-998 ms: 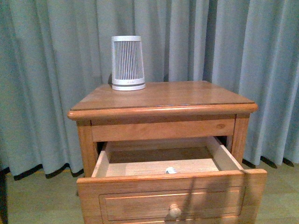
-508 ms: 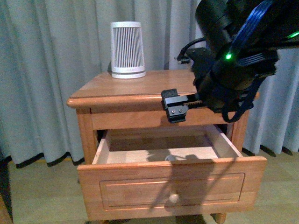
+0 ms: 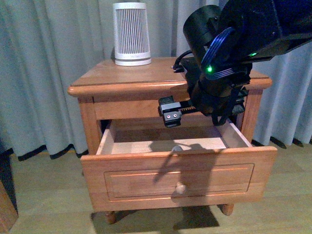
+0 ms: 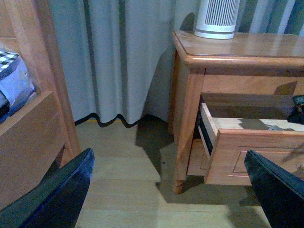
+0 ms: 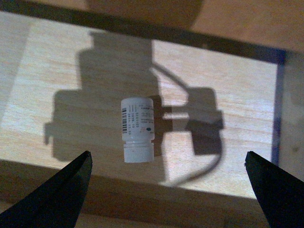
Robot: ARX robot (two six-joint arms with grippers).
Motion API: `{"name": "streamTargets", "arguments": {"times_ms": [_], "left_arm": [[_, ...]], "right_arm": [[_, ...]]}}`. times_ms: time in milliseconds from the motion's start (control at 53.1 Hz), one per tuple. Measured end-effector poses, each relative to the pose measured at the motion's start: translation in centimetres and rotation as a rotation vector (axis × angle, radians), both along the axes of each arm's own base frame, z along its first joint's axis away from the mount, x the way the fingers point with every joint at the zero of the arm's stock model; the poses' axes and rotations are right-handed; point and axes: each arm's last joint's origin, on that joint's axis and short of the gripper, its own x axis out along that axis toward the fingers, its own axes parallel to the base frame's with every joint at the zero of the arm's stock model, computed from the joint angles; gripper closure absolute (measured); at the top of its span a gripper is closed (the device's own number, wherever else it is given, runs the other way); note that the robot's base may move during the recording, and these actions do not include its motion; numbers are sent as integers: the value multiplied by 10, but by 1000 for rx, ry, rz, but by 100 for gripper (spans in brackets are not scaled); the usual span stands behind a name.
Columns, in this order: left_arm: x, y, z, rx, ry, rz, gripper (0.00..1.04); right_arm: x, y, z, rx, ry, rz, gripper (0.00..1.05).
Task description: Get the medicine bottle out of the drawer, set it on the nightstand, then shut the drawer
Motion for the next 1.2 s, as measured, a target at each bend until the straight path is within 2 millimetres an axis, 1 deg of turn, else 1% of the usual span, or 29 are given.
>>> {"name": "streamTargets", "arguments": {"times_ms": [38,132,245,508,791,847,904,960,998,1092,1130,1205], "left_arm": [[0,0,0,0,0,0,7],[0,0,0,0,0,0,7],[0,0,0,0,0,0,7],[0,0,0,0,0,0,7],[0,0,0,0,0,0,7],[0,0,0,0,0,0,7],[0,0,0,0,0,0,7],[0,0,0,0,0,0,7],[0,0,0,0,0,0,7],[0,0,0,0,0,0,7],[0,0,0,0,0,0,7],[0,0,0,0,0,0,7]], "right_arm": [[2,1,-9,-1,10,2,7],[6,2,-20,3,18,0,7],[11,3,-28,14,8,4,7],[25,8,-39,42,-26,35,7],[29,11,-62,49,-14,47,8],[28,11,-65,48,-7,44,16],[28,10,-67,54,-2,37,26],[27,10,-68,58,1,36,33],[27,10,-70,62,2,37,40],[25,10,-72,67,11,37,52],[24,10,-75,71,18,40,59],[22,9,-78,73,24,43,69]]}}
